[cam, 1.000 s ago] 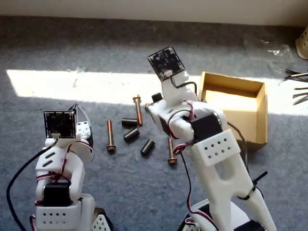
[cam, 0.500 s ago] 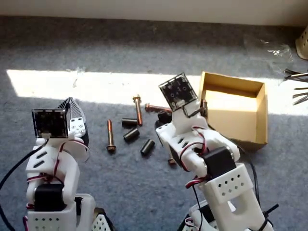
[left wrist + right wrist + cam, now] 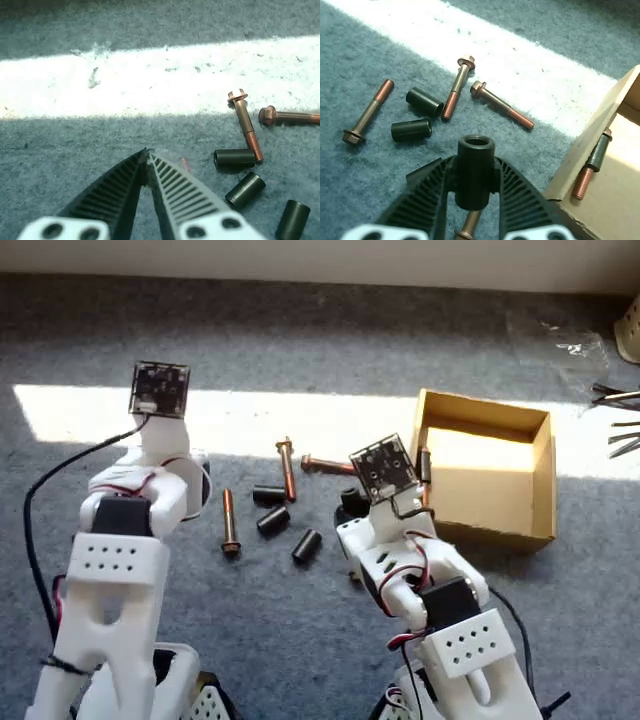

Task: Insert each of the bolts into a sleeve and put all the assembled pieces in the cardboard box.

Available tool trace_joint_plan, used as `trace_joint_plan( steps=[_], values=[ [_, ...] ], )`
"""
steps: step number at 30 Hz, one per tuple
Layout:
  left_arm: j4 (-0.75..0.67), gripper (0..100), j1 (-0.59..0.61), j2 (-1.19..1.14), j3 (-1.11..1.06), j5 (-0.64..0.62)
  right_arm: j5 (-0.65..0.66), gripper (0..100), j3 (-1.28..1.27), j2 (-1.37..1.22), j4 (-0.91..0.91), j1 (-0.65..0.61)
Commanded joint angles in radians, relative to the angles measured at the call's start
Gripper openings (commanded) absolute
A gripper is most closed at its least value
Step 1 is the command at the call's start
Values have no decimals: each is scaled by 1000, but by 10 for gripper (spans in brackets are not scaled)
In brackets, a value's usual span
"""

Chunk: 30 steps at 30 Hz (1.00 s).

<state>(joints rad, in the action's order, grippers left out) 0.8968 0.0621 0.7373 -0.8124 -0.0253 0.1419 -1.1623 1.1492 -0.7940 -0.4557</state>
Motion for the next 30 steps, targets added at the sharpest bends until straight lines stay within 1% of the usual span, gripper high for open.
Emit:
trace_joint_plan(
  steps=[1, 6, 10, 12, 16, 18, 24, 28, 30],
  values=[
    [2, 5, -47, -174, 82, -15, -8, 5, -10, 25, 47, 13],
    [6, 5, -47, -321, 111, -192, -8, 5, -13, 27, 47, 15],
    [8, 5, -50, -383, 108, -216, -8, 5, -15, 27, 67, 15],
    [35, 5, -51, -389, 113, -219, -8, 5, -16, 24, 84, 15],
    [137, 5, -76, -395, 143, -325, -8, 5, -18, 24, 85, 15],
    [150, 5, -101, -398, 151, -367, -8, 5, -18, 24, 85, 15],
    [137, 7, -122, -398, 157, -379, -8, 5, -18, 24, 85, 15],
    [137, 88, -120, -398, 151, -381, -8, 5, -18, 25, 85, 15],
    [137, 104, -122, -398, 151, -381, -8, 5, -18, 25, 85, 15]
  ],
)
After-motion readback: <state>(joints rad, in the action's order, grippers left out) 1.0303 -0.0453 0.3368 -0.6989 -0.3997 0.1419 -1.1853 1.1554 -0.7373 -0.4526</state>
